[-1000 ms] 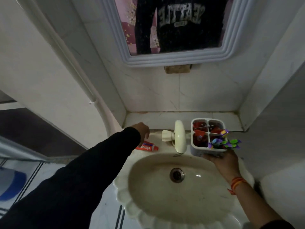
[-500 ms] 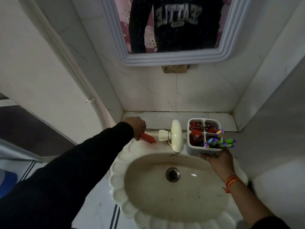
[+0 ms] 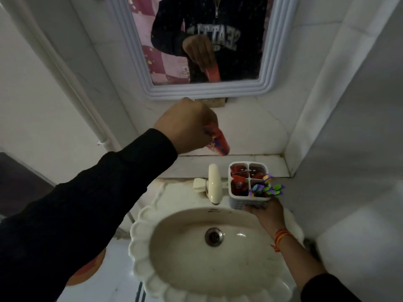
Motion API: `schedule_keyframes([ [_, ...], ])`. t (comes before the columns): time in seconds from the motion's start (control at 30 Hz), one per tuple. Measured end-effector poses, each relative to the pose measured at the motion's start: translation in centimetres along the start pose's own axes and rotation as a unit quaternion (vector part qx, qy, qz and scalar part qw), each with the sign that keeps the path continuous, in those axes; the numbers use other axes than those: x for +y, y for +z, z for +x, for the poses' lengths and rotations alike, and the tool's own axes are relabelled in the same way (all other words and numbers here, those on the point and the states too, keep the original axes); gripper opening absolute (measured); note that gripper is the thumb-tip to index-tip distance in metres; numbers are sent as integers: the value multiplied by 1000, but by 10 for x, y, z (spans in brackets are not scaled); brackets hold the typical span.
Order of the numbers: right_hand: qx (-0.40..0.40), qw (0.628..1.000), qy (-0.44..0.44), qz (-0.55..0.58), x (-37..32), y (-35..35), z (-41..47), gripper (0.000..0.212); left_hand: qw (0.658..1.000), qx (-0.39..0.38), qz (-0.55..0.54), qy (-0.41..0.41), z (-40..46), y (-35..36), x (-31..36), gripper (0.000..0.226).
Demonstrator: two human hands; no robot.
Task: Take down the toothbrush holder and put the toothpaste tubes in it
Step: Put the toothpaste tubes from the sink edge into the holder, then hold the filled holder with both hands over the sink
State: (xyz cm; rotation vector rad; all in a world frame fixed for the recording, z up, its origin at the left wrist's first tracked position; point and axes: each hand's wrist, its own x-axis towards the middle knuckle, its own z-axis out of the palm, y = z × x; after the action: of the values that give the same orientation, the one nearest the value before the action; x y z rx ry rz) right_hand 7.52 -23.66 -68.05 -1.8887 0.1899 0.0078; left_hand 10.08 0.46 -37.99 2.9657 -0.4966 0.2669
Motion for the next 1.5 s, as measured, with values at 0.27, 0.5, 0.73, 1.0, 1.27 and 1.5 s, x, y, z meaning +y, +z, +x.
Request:
schedule_keyframes([
  [0.27, -13, 1000, 5, -5, 1, 0, 1, 55, 993, -116, -29, 12, 12, 60, 61, 23],
  [0.5, -7, 1000, -1, -6, -1, 0, -1, 57, 981, -194, 13, -12, 14, 109, 86, 12],
  [0.73, 5, 1000, -1, 2, 2, -3, -1, 67, 977, -206, -1, -48, 24, 123, 92, 10],
  [1.0, -3, 1000, -11, 9, 6, -3, 0, 71, 981, -173, -15, -89, 14, 119, 88, 15],
  [1.27, -2, 1000, -21, 4, 8, -3, 3, 74, 998, 33, -46, -26, -39, 126, 108, 33],
  [1.5, -9, 1000, 0, 15, 10, -1, 3, 67, 943, -184, -154, -231, -65, 174, 117, 15],
])
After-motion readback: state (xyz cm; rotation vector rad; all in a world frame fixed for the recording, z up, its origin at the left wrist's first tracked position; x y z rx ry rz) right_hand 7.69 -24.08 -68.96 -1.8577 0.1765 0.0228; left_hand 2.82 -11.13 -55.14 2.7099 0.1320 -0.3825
